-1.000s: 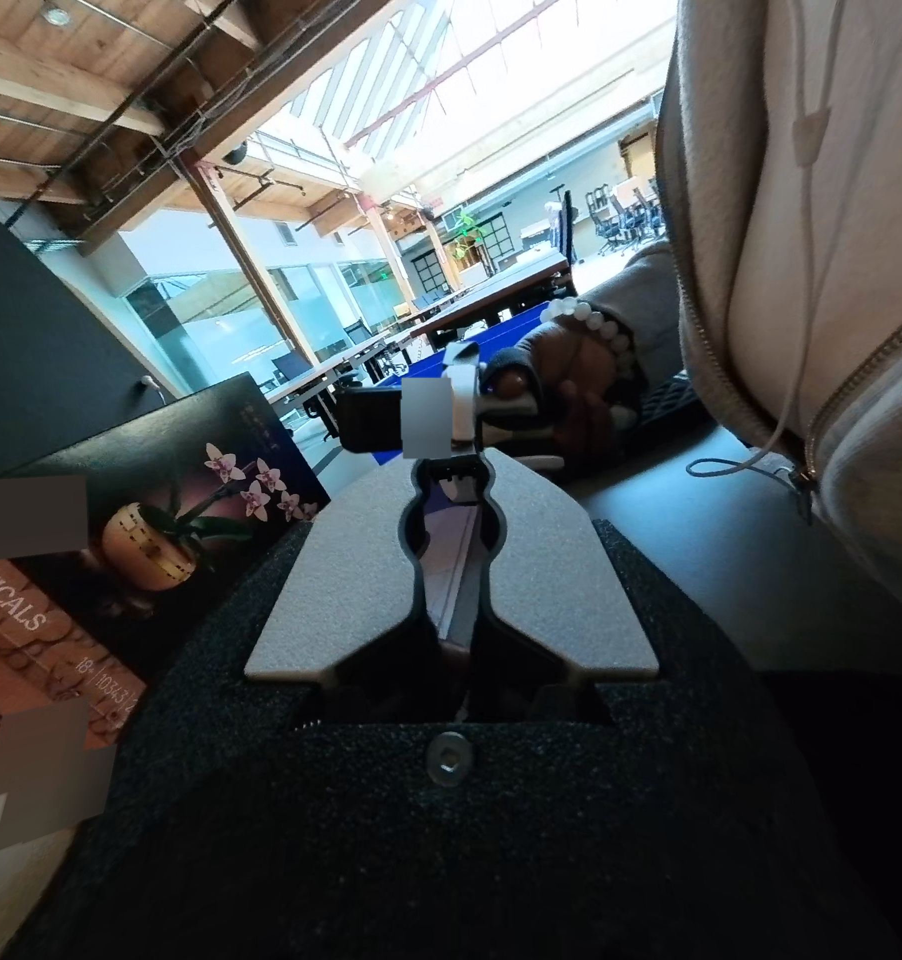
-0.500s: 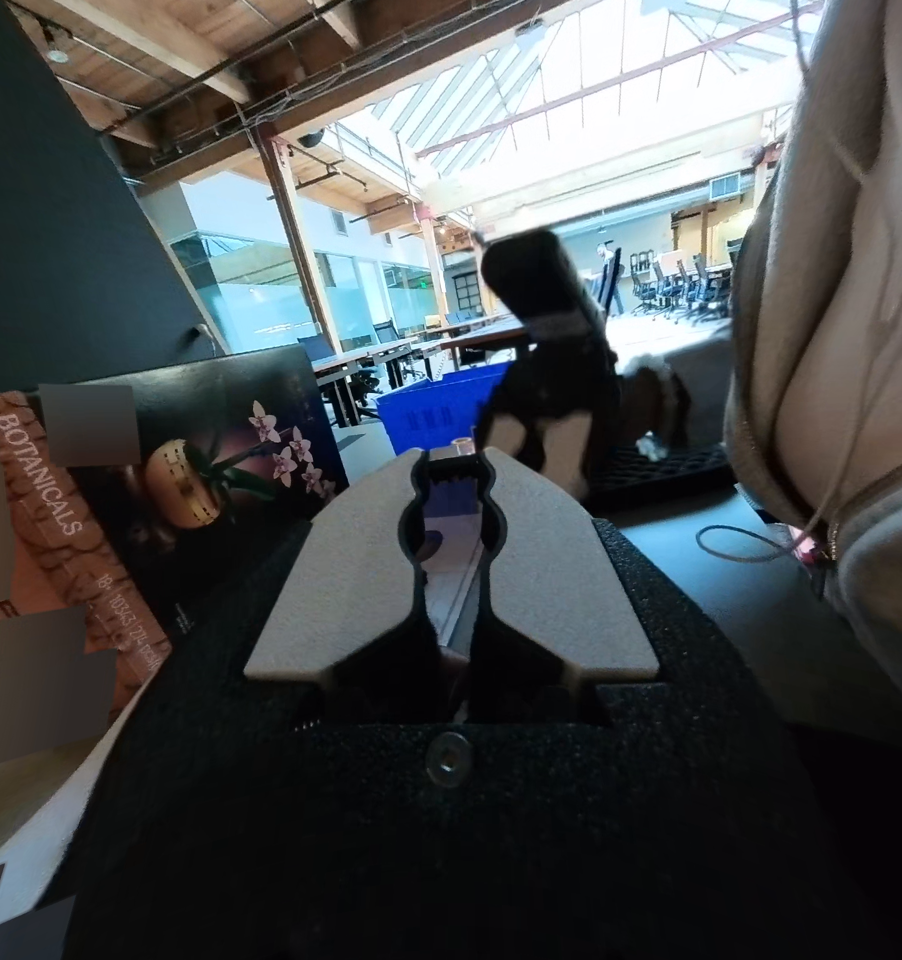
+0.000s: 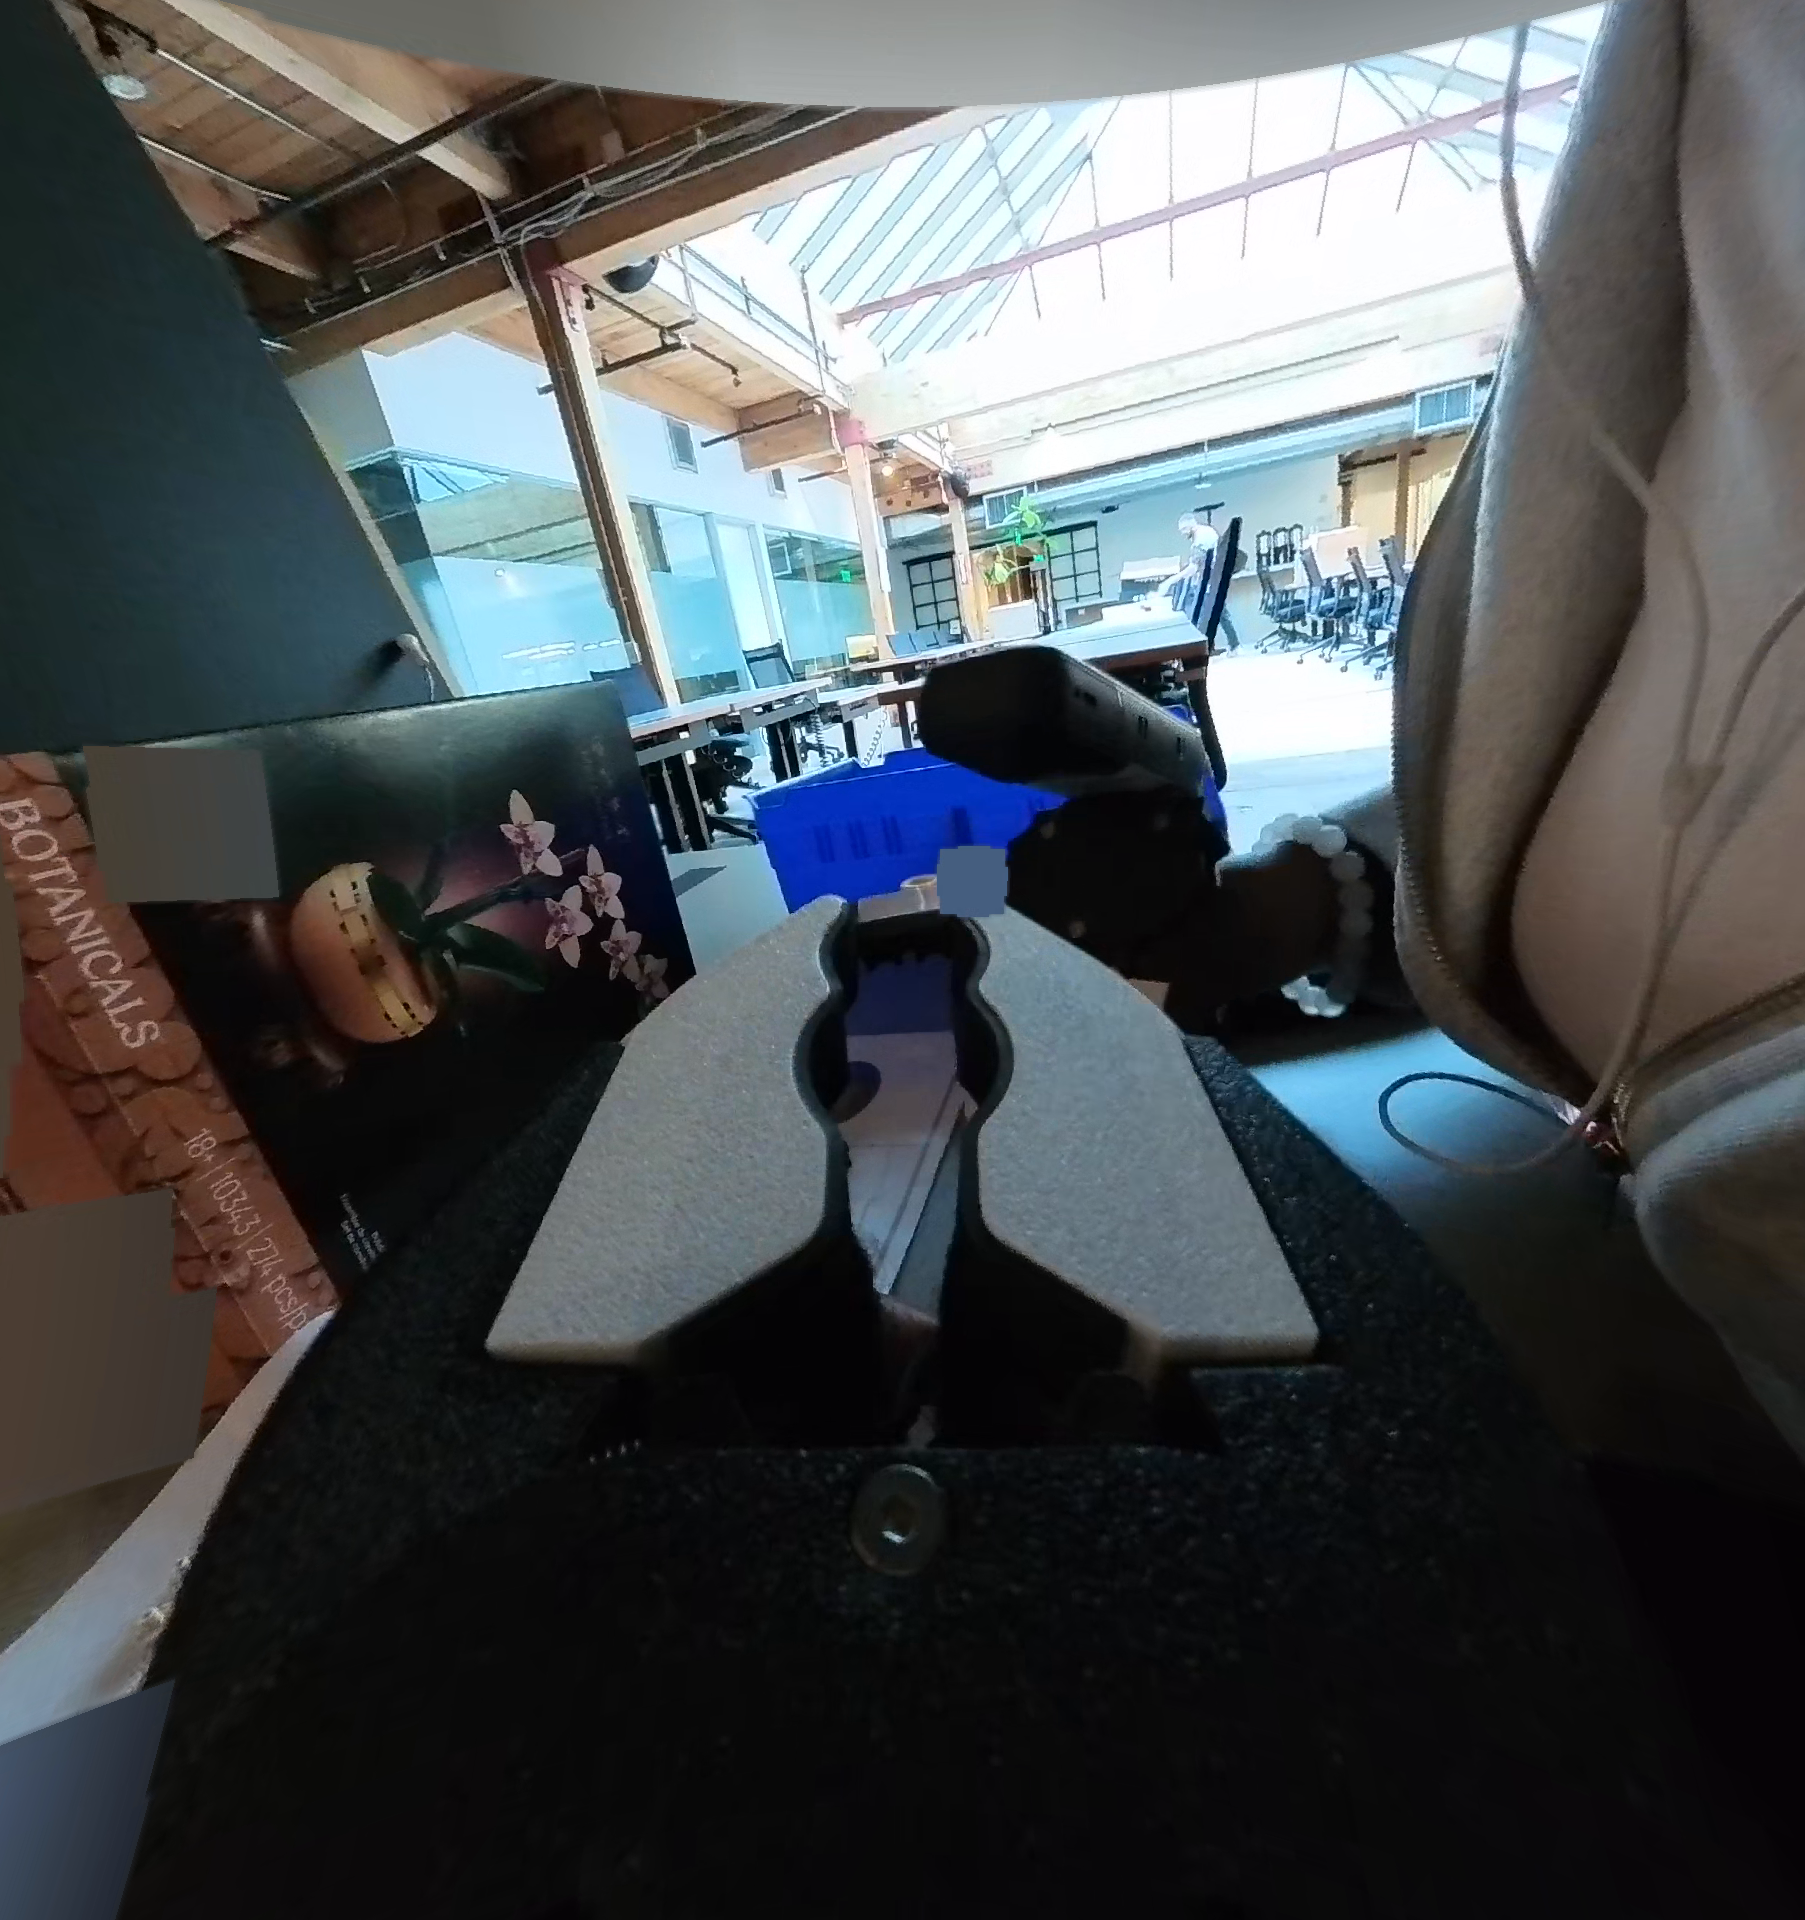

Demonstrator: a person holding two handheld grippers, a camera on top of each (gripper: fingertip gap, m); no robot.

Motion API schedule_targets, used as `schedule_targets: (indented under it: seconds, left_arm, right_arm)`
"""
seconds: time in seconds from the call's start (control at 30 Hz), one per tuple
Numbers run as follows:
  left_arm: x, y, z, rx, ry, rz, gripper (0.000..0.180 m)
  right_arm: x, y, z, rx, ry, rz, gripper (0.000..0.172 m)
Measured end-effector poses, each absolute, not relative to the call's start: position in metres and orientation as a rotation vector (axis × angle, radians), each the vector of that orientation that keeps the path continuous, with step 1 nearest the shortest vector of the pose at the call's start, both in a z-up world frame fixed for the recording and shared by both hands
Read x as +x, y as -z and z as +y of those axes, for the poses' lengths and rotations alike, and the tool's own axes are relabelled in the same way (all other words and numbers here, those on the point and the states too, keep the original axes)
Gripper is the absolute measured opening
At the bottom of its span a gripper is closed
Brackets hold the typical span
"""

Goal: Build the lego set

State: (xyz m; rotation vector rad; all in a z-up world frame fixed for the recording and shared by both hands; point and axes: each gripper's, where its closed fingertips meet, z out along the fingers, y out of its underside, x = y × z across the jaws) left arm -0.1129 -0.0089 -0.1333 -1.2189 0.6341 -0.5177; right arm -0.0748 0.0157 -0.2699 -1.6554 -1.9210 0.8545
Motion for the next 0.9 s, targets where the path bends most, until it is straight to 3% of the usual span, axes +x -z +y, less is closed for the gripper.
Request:
schedule_targets:
  seconds: [0.13, 0.23, 0.4, 0.67, 0.9]
  left_arm:
    - [-0.114, 0.133, -0.009, -1.219, 0.521, 0.628, 0.016]
    - [-0.111, 0.135, -0.009, -1.226, 0.511, 0.645, 0.016]
    - [-0.109, 0.137, -0.008, -1.234, 0.497, 0.665, 0.016]
    - [-0.109, 0.137, -0.008, -1.238, 0.494, 0.663, 0.016]
    - [-0.109, 0.137, -0.008, -1.234, 0.490, 0.663, 0.016]
  right_arm:
    - [-0.073, 0.262, 0.013, -1.576, -0.897, -1.940, 0.001]
    - [-0.066, 0.249, 0.014, -1.513, -0.889, -1.937, 0.018]
    - [-0.046, 0.253, 0.023, -1.535, -0.718, -1.953, 0.006]
    - [-0.051, 0.267, 0.040, -1.651, -0.573, -1.825, 0.006]
    - [-0.061, 0.270, 0.037, -1.729, -0.703, -1.787, 0.003]
